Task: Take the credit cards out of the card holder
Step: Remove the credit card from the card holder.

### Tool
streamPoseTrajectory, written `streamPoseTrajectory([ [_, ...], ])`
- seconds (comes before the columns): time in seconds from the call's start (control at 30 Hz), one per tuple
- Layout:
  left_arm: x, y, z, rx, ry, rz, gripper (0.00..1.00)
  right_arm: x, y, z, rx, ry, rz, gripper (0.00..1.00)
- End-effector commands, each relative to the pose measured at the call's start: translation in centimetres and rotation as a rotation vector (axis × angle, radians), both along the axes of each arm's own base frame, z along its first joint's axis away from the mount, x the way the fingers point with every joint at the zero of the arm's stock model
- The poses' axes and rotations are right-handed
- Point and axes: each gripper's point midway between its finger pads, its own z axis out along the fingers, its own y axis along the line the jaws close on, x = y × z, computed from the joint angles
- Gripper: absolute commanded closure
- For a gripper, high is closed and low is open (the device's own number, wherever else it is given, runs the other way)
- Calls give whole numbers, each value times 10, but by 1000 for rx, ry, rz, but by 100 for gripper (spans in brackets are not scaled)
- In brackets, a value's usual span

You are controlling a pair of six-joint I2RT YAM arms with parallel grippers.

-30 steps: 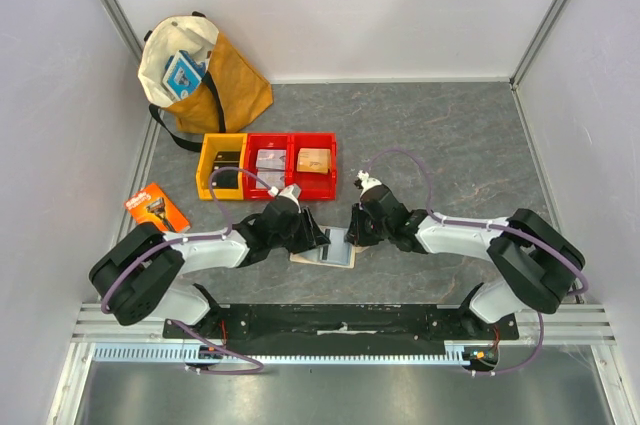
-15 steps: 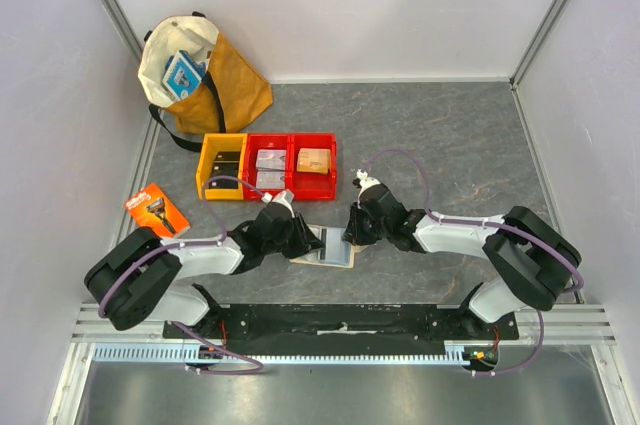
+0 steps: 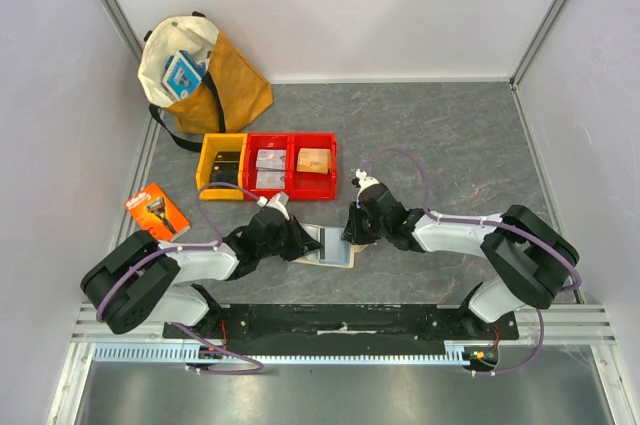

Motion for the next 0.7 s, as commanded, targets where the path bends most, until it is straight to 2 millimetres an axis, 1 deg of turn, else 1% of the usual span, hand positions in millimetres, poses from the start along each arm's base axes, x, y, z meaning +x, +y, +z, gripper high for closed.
streamPoseTrajectory([
  [0.0, 6, -8, 19, -107, -27, 17, 83, -10, -12, -21, -82, 51, 13, 87],
  [0.17, 4, -7, 21, -139, -35, 26, 90, -10, -13, -22, -85, 51, 13, 87],
  [0.27, 1, -5, 19, -151, -31, 31, 98, -10, -13, -22, -86, 51, 11, 87],
  [0.33, 1, -3, 21, -160, -36, 40, 98, -9, -13, -19, -76, 48, 7, 85],
  [0.4, 0, -3, 21, -163, -35, 44, 98, -8, -10, -11, -54, 36, 9, 82],
  [0.5, 0, 0, 19, -155, -32, 53, 98, -5, -5, 7, -21, 7, 8, 72],
  [0.6, 0, 2, 18, -144, -33, 59, 98, -1, 0, 27, 20, -36, 21, 71],
  [0.67, 0, 2, 18, -140, -33, 59, 98, -1, 3, 36, 44, -49, 35, 71],
])
